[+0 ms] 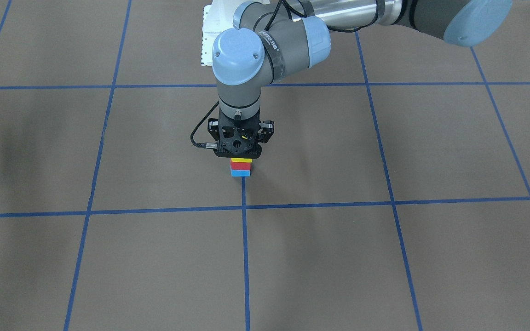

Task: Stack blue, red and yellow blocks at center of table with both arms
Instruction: 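Carry the yellow cube with the left gripper onto the red cube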

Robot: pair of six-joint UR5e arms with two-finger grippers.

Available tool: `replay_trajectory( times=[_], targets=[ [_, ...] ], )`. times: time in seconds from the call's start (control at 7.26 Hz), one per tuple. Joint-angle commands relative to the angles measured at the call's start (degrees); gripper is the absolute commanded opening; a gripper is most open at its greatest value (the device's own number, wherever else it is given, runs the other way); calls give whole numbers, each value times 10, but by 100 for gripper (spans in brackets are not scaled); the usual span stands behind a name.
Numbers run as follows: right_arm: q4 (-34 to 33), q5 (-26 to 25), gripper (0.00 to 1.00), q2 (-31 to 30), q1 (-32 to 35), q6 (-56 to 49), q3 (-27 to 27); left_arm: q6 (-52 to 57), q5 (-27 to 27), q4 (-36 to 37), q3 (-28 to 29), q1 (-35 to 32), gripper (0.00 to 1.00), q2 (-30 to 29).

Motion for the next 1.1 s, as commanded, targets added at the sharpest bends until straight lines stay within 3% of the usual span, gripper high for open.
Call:
replay_trajectory(
  times=[0.0,0.55,0.83,0.96],
  targets=[
    [0,0,100,0,0,0,0,-4,0,0,1,0,18,0],
    [-1,0,100,0,0,0,0,-3,0,-14,2,2,37,0],
    [-1,0,100,0,0,0,0,-3,0,-14,2,2,54,0],
    [0,0,100,0,0,0,0,-3,0,-14,2,2,67,0]
  ],
)
